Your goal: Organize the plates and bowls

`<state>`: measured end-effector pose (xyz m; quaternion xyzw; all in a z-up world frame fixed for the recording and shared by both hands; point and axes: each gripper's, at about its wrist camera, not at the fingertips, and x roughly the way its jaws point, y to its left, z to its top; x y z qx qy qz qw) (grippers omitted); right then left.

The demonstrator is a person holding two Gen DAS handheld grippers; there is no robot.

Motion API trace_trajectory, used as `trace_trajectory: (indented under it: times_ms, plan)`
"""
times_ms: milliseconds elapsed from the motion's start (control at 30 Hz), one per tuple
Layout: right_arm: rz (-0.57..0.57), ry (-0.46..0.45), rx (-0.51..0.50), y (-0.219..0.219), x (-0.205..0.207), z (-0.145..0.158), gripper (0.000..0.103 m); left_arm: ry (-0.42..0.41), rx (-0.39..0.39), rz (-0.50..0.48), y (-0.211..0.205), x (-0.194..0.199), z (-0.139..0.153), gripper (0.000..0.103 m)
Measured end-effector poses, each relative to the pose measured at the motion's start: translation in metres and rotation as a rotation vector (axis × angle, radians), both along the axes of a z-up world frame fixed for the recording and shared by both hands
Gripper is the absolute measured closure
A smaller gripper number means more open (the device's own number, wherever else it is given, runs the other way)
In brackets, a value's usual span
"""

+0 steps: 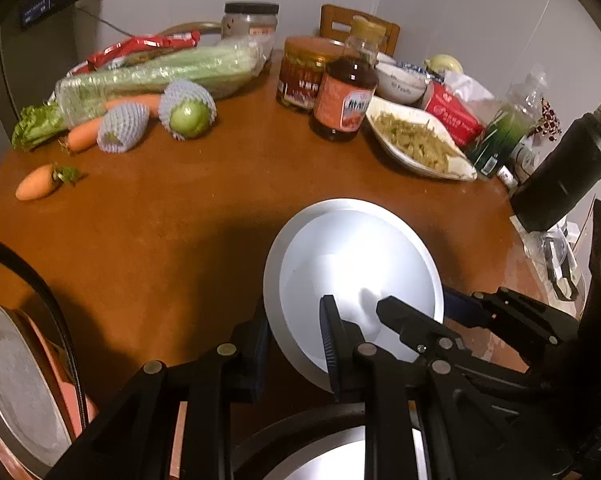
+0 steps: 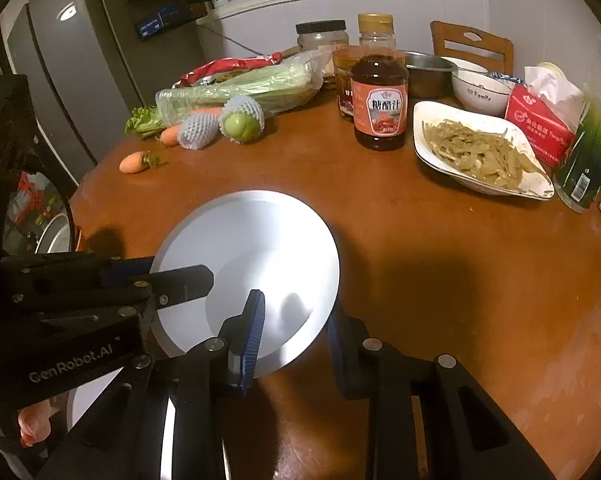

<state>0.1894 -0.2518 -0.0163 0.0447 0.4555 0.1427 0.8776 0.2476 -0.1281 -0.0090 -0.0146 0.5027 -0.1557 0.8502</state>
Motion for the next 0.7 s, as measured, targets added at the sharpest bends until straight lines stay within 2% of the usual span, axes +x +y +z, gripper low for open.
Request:
trace_trajectory:
  times_ms: [400, 700]
  plan:
    - [0.009, -0.068, 0.005, 0.008, -0.007, 0.027, 0.072, -0.076, -0.018, 0.022, 0.011, -0.011, 0.028, 0.079]
    - [0.03, -0.133, 0.005, 0.019, -0.031, 0.055, 0.072, -0.14, -0.02, 0.04, 0.023, -0.04, 0.053, 0.079]
